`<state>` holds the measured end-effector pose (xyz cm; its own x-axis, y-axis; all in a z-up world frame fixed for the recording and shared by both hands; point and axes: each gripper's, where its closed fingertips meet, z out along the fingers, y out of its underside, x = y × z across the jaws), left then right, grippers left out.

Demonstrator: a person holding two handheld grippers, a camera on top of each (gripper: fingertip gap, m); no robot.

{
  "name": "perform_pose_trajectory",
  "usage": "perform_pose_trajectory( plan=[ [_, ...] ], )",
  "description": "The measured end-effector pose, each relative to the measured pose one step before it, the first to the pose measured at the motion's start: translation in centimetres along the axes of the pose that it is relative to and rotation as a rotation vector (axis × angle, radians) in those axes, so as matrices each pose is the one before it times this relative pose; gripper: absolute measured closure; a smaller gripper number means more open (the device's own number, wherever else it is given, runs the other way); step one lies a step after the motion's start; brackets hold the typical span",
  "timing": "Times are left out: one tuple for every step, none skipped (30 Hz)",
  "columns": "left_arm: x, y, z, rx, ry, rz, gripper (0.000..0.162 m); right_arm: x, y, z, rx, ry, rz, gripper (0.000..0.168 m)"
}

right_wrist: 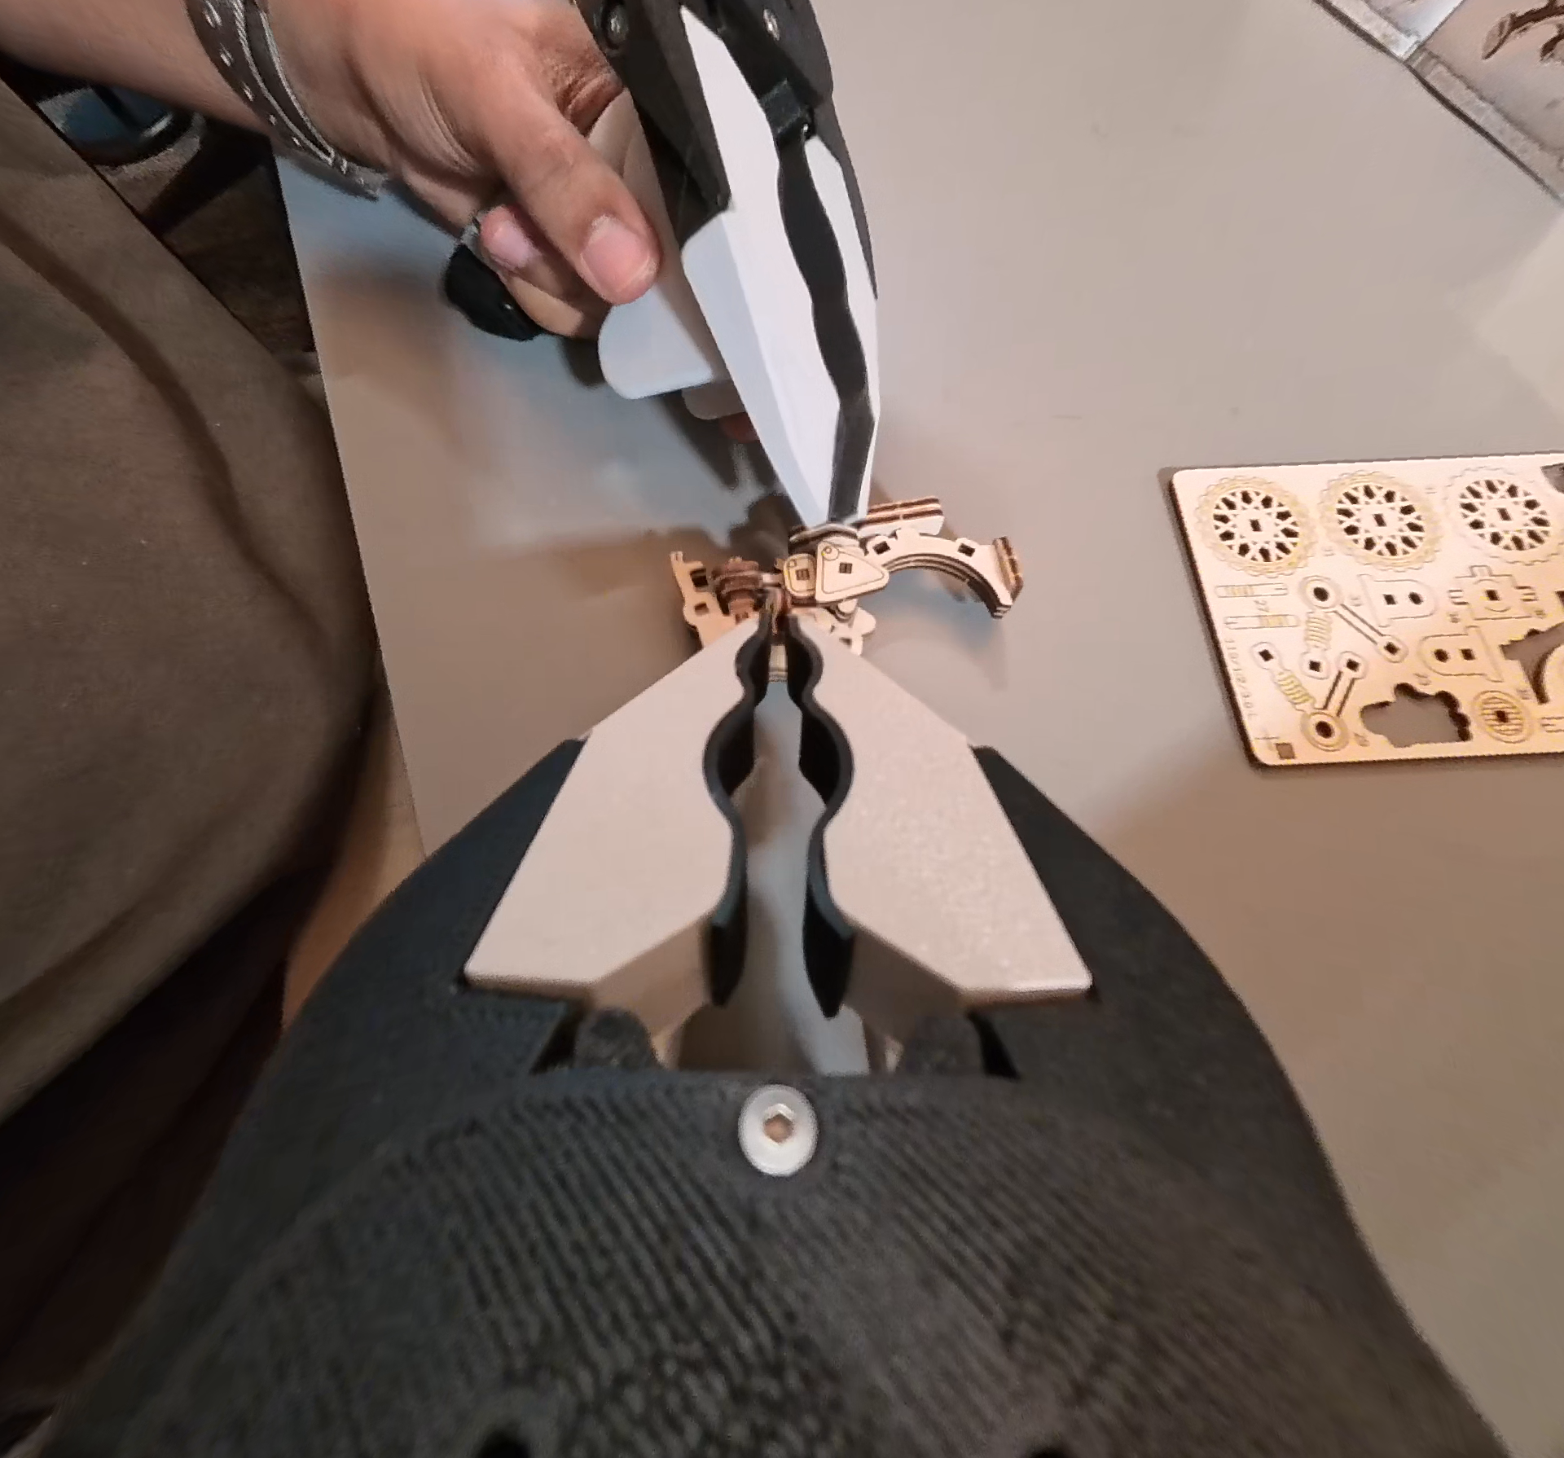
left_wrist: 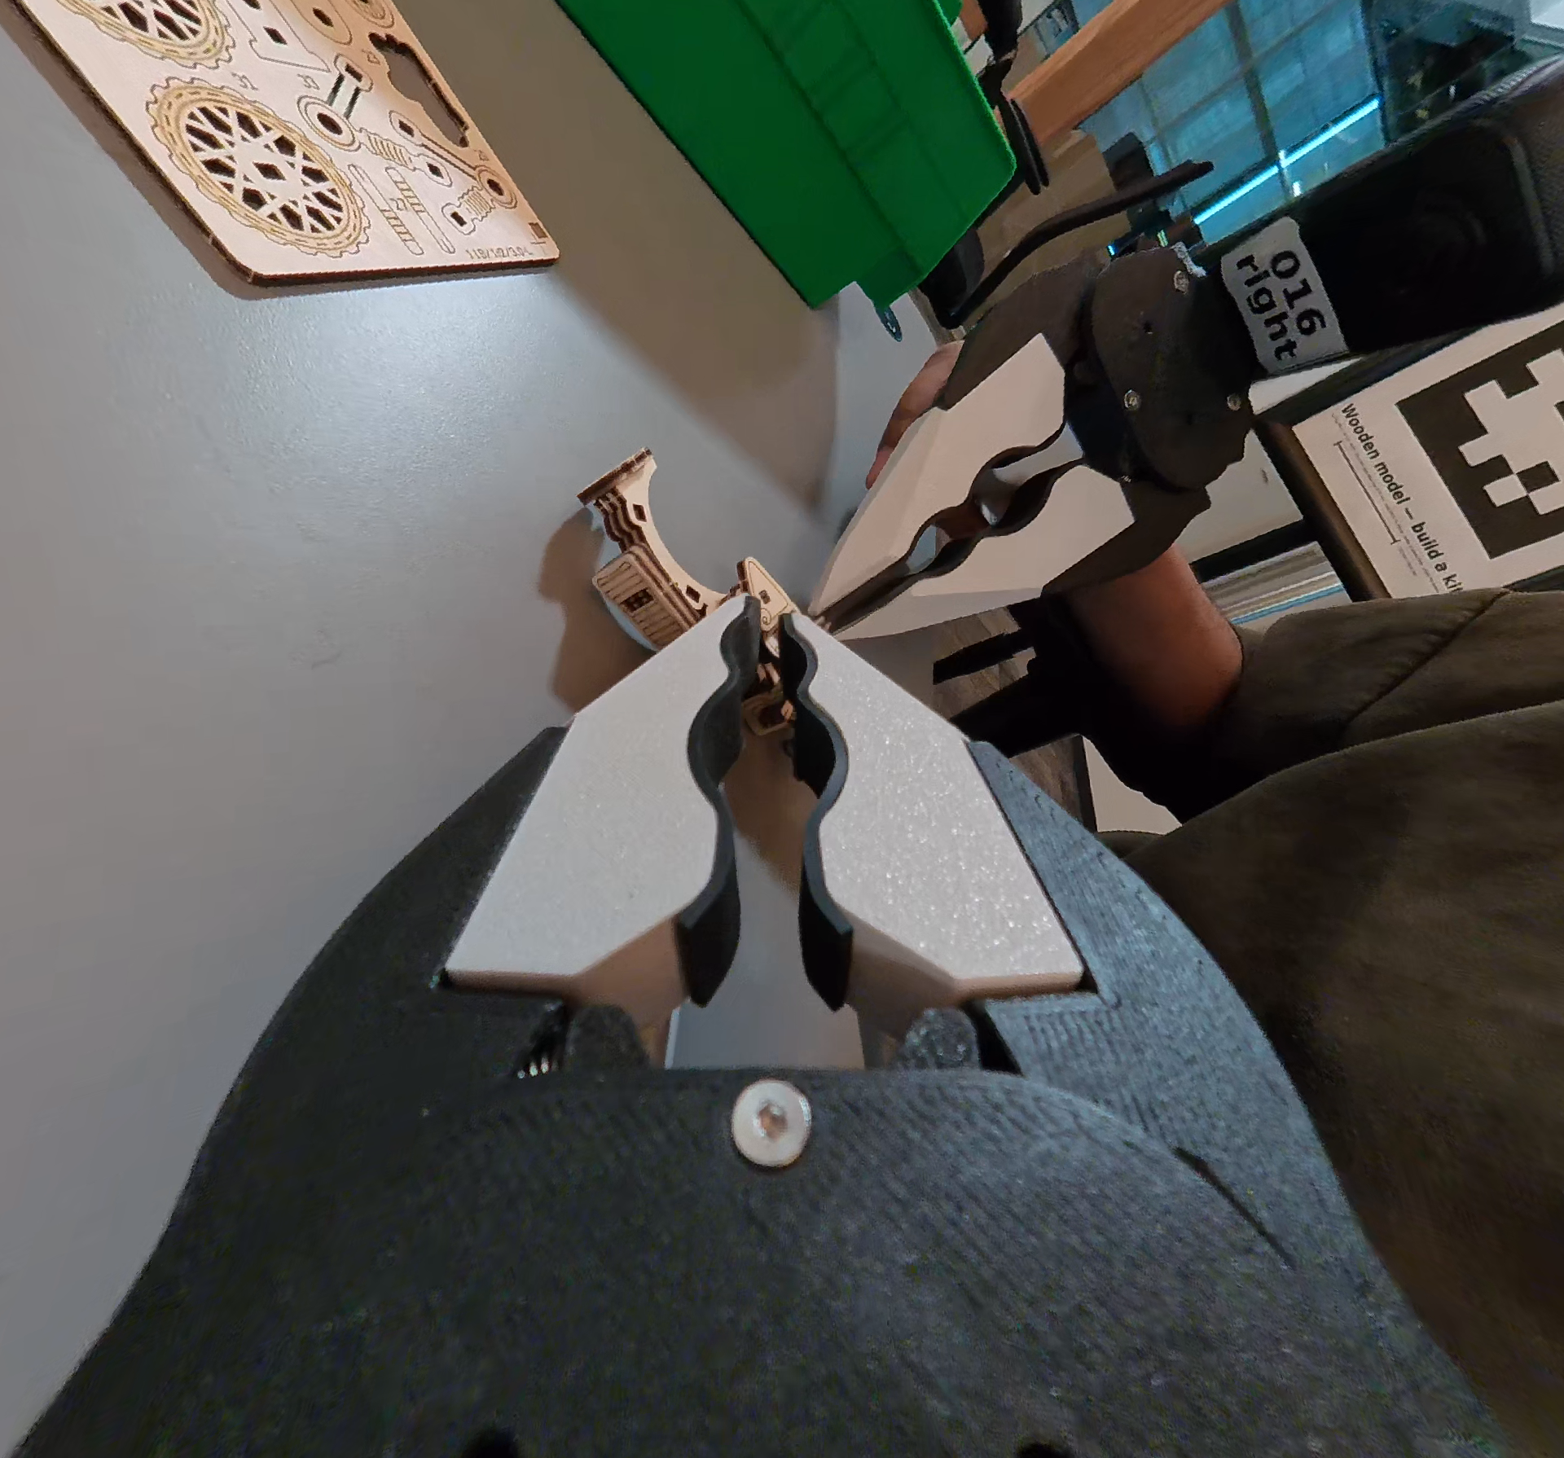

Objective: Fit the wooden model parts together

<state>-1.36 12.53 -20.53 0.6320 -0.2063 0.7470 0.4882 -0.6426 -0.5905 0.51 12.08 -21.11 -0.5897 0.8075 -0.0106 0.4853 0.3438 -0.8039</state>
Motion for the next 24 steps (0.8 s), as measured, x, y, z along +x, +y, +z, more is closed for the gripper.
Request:
perform_pose_trajectory(
  plan=[
    [0.079, -0.092, -0.068, 0.0073, 0.0048, 0.0022, 0.159, 0.010, -0.186, -0.146, 0.0132, -0.0027, 0.0084, 0.167],
    [0.103, -0.186, -0.128, 0.0140, 0.0044, 0.0055, 0.160, 0.024, -0.201, -0.175, 0.0153, -0.0028, 0.0103, 0.167],
    [0.091, -0.392, -0.218, 0.0280, -0.0009, 0.0133, 0.161, 0.042, -0.204, -0.191, 0.0161, -0.0024, 0.0111, 0.167],
    [0.203, -0.470, -0.261, 0.0320, 0.0034, 0.0251, 0.162, 0.032, -0.210, -0.201, 0.0166, -0.0033, 0.0110, 0.167],
    [0.386, -0.397, -0.236, 0.0236, 0.0139, 0.0350, 0.162, -0.005, -0.211, -0.187, 0.0164, -0.0054, 0.0097, 0.167],
    [0.342, -0.297, -0.186, 0.0156, 0.0107, 0.0347, 0.162, -0.026, -0.196, -0.142, 0.0151, -0.0055, 0.0084, 0.167],
    [0.387, -0.133, -0.104, 0.0073, 0.0142, 0.0313, 0.162, -0.018, -0.164, -0.108, 0.0118, -0.0042, 0.0065, 0.167],
    [0.469, 0.034, -0.014, -0.0021, 0.0211, 0.0232, 0.162, -0.042, -0.143, -0.046, 0.0087, -0.0032, 0.0030, 0.167],
    [0.394, 0.208, 0.106, -0.0120, 0.0205, 0.0095, 0.162, -0.080, -0.136, 0.011, 0.0065, -0.0029, -0.0009, 0.167],
    [0.342, 0.325, 0.192, -0.0171, 0.0198, -0.0007, 0.162, -0.134, -0.107, 0.049, 0.0034, -0.0026, -0.0043, 0.167],
    [0.223, 0.296, 0.232, -0.0164, 0.0128, -0.0060, 0.155, -0.141, -0.057, 0.077, -0.0004, -0.0012, -0.0073, 0.167],
    [0.164, 0.222, 0.230, -0.0121, 0.0059, -0.0018, 0.150, -0.137, -0.018, 0.069, -0.0026, 0.0004, -0.0096, 0.167],
    [0.298, 0.183, 0.170, -0.0098, 0.0124, 0.0077, 0.148, -0.179, -0.011, 0.051, -0.0023, -0.0020, -0.0108, 0.167],
    [0.317, 0.189, 0.144, -0.0113, 0.0118, 0.0115, 0.145, -0.244, -0.071, 0.017, 0.0019, -0.0068, -0.0102, 0.167],
    [0.079, 0.230, 0.133, -0.0146, -0.0029, 0.0076, 0.144, -0.232, -0.164, -0.012, 0.0078, -0.0075, -0.0075, 0.167],
    [0.053, 0.210, 0.111, -0.0128, -0.0027, 0.0053, 0.143, -0.176, -0.215, -0.034, 0.0103, -0.0059, -0.0048, 0.167],
    [0.079, 0.154, 0.084, -0.0092, 0.0004, 0.0029, 0.144, -0.130, -0.226, -0.064, 0.0104, -0.0042, -0.0038, 0.167],
    [0.012, 0.115, 0.069, -0.0065, -0.0021, -0.0008, 0.145, -0.085, -0.210, -0.076, 0.0103, -0.0026, -0.0036, 0.167],
    [0.013, 0.080, 0.048, -0.0046, 0.0014, -0.0036, 0.145, -0.042, -0.138, -0.066, 0.0071, 0.0005, -0.0035, 0.167],
    [0.103, -0.006, -0.016, 0.0022, 0.0093, -0.0045, 0.149, 0.018, -0.085, -0.051, 0.0043, 0.0026, -0.0029, 0.167],
    [0.005, -0.004, -0.019, 0.0011, 0.0045, -0.0065, 0.155, 0.015, -0.078, -0.031, 0.0047, 0.0018, -0.0011, 0.167],
    [0.137, -0.002, -0.020, 0.0006, 0.0139, -0.0048, 0.159, 0.005, -0.081, -0.020, 0.0045, 0.0011, -0.0012, 0.167],
    [0.091, 0.009, -0.008, 0.0001, 0.0102, -0.0062, 0.159, 0.036, -0.068, -0.017, 0.0032, 0.0032, -0.0035, 0.167],
    [0.045, -0.031, -0.017, 0.0013, 0.0078, -0.0068, 0.160, 0.085, -0.081, -0.016, 0.0054, 0.0085, -0.0079, 0.168]
  ],
)
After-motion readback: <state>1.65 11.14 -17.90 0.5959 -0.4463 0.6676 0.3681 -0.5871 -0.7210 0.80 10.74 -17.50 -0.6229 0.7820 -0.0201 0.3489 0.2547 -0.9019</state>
